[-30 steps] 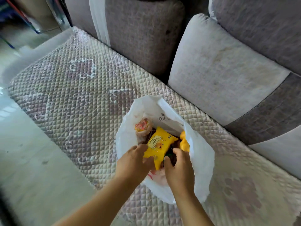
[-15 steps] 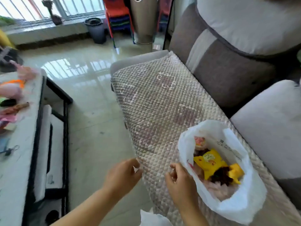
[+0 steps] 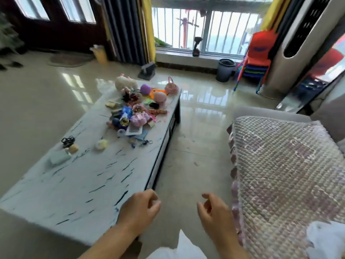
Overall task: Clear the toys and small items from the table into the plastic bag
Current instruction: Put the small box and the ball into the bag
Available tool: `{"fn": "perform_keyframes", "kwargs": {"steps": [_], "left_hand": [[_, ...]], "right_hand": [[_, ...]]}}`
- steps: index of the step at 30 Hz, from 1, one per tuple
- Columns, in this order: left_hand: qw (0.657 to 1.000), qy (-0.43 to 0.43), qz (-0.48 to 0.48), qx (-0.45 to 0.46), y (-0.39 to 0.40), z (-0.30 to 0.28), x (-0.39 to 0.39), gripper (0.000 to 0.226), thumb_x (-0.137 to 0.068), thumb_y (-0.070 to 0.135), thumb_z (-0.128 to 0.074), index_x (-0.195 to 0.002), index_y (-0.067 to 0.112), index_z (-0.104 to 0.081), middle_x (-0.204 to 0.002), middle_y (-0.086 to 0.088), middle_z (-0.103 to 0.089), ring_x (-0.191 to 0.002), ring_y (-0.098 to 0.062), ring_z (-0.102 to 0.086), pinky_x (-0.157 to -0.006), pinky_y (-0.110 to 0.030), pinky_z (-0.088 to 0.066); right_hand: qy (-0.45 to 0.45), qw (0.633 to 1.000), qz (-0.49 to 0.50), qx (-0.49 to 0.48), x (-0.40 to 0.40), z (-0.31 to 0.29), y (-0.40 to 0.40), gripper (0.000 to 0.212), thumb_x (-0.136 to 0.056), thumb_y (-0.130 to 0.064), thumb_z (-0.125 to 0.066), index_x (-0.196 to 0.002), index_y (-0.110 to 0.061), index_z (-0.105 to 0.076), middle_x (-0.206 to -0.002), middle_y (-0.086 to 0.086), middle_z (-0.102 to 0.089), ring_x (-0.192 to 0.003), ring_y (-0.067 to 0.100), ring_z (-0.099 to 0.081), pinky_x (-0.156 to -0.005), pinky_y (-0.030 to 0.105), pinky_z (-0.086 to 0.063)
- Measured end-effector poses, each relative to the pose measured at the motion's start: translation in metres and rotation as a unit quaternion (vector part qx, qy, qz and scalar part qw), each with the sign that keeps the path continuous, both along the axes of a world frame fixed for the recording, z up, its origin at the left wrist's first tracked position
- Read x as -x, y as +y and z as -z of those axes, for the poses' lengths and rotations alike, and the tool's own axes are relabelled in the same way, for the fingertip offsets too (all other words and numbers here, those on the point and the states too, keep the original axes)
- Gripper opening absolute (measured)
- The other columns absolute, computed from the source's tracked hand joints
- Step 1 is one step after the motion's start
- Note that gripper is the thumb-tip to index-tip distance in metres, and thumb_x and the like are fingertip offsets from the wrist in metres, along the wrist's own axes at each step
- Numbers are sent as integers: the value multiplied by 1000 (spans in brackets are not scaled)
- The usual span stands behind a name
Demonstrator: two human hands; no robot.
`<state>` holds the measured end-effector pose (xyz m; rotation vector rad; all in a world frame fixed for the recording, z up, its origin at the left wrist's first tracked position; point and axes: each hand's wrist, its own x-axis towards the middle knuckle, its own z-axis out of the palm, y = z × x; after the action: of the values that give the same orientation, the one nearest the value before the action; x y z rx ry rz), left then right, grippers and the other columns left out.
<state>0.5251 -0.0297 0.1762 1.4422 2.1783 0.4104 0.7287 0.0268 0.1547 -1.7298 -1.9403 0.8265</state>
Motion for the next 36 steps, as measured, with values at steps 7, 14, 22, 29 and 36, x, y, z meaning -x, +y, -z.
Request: {"fn": "perform_keyframes", "kwargs": {"steps": [7, 14, 22, 29, 36], "left_hand": [[993, -19, -116, -4, -60, 8, 144, 12, -86, 41, -57, -77, 34, -52, -65, 12, -57, -60, -1, -52, -52, -18, -38], [978, -50, -200, 6, -72, 29, 221, 8, -84, 39, -59, -82, 33, -56, -66, 11, -59, -61, -2, -52, -50, -18, -36], [948, -89, -303, 29, -42, 53, 279, 6, -83, 35, -60, -81, 30, -59, -67, 11, -59, -64, -7, -55, -57, -21, -41], [928, -86, -362, 36, -6, 73, 340, 13, -84, 33, -60, -96, 27, -60, -91, 11, -59, -78, -6, -55, -72, -23, -47], [935, -83, -341, 55, 19, 126, 430, 42, -85, 35, -61, -124, 23, -50, -129, 8, -48, -110, -11, -50, -91, -26, -43]], "right_hand": [[-8, 996, -86, 2, 129, -5, -9, 26, -82, -28, -64, -107, -22, -61, -75, -7, -61, -72, 12, -58, -64, 23, -38], [-23, 982, -190, 8, 220, 3, -2, 23, -85, -30, -60, -107, -24, -58, -75, -14, -54, -66, -8, -45, -57, 9, -32], [-43, 949, -307, 53, 318, 32, 53, 25, -89, -34, -54, -113, -26, -53, -83, -18, -48, -71, -7, -43, -58, 9, -30], [-54, 917, -388, 79, 414, 62, 97, 30, -90, -35, -52, -117, -24, -50, -89, -15, -47, -79, 2, -43, -68, 18, -36], [-80, 911, -395, 87, 507, 114, 114, 33, -90, -37, -52, -120, -25, -49, -109, -8, -58, -91, 6, -51, -72, 20, -38]]}}
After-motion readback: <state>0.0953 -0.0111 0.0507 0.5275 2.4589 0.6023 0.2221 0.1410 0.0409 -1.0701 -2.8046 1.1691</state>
